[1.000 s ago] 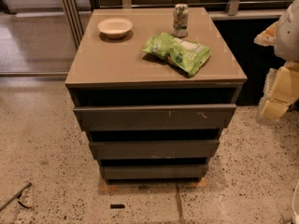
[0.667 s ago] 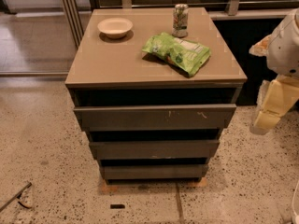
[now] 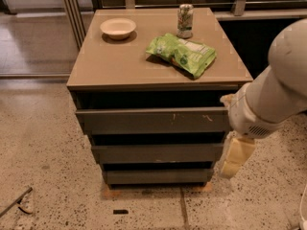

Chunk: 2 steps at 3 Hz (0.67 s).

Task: Open bottom drawer

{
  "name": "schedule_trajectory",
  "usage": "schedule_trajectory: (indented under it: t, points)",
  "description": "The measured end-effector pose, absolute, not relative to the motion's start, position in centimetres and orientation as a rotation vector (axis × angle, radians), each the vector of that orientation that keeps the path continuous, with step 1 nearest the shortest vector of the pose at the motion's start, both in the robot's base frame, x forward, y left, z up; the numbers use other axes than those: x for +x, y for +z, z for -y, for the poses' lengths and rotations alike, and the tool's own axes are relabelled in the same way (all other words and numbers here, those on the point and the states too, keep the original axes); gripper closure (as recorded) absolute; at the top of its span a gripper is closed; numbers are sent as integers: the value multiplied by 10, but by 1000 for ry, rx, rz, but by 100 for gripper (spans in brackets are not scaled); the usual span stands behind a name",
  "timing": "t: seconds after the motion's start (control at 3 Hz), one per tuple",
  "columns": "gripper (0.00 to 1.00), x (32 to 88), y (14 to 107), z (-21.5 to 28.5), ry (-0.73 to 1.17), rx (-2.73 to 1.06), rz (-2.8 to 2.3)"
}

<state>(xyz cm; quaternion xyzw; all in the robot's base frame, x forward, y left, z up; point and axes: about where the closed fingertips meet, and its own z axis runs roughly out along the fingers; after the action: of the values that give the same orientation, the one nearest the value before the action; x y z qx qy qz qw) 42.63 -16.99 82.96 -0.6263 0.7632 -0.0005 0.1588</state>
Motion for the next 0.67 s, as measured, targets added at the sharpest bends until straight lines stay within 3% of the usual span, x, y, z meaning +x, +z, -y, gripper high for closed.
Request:
schedule_trajectory:
  t: [0.33,0.67]
  points:
    - [0,415,719,162,70,-1830,-2245]
    - [0,416,720,162,69,-1830,-2245]
